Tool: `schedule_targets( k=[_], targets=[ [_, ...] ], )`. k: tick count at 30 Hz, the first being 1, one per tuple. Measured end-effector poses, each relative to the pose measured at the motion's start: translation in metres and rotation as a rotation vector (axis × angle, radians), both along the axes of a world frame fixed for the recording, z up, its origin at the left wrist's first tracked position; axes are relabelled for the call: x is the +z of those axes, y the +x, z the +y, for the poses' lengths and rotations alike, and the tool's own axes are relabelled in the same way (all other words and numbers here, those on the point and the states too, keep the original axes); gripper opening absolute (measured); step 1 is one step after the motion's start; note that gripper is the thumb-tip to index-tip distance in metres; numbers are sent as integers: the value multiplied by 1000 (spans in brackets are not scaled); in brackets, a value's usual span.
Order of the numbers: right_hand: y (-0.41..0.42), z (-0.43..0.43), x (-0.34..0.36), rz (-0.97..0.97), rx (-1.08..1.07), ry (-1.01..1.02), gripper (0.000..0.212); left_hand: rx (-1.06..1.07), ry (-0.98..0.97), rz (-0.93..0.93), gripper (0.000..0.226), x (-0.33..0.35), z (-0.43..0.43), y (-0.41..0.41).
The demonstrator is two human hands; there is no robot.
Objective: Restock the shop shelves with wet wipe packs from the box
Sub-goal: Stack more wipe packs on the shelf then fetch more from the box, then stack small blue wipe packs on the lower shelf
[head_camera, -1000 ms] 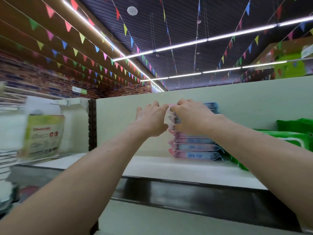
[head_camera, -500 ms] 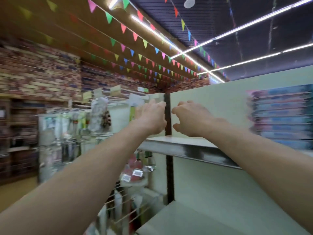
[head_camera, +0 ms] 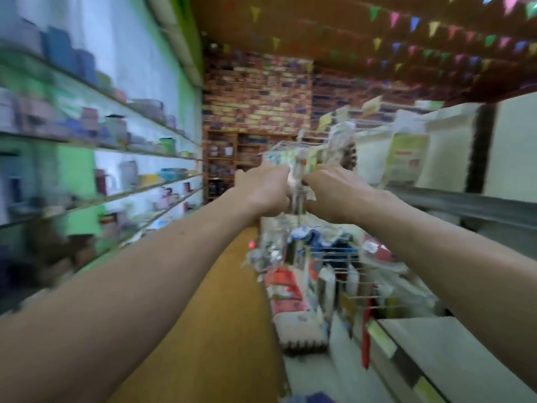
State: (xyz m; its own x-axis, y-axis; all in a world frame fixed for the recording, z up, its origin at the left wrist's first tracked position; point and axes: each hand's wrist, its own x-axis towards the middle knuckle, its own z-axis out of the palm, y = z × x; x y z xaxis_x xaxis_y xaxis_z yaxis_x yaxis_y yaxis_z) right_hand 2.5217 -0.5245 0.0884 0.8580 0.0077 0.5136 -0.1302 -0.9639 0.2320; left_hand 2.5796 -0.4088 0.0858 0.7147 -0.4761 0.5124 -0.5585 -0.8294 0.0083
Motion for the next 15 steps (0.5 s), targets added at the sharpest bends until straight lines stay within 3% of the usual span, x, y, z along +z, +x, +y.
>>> schedule_targets(
  k=[6,12,15],
  targets=[
    [-8,99,-55,114,298,14,17,284,72,86,37,-54,109,-53],
    [-36,223,-98,234,593,42,33,531,71,214,42,-95,225,-122],
    [-61,287,-114,274,715,26,30,645,35,273,41,-113,287,-159]
  ],
)
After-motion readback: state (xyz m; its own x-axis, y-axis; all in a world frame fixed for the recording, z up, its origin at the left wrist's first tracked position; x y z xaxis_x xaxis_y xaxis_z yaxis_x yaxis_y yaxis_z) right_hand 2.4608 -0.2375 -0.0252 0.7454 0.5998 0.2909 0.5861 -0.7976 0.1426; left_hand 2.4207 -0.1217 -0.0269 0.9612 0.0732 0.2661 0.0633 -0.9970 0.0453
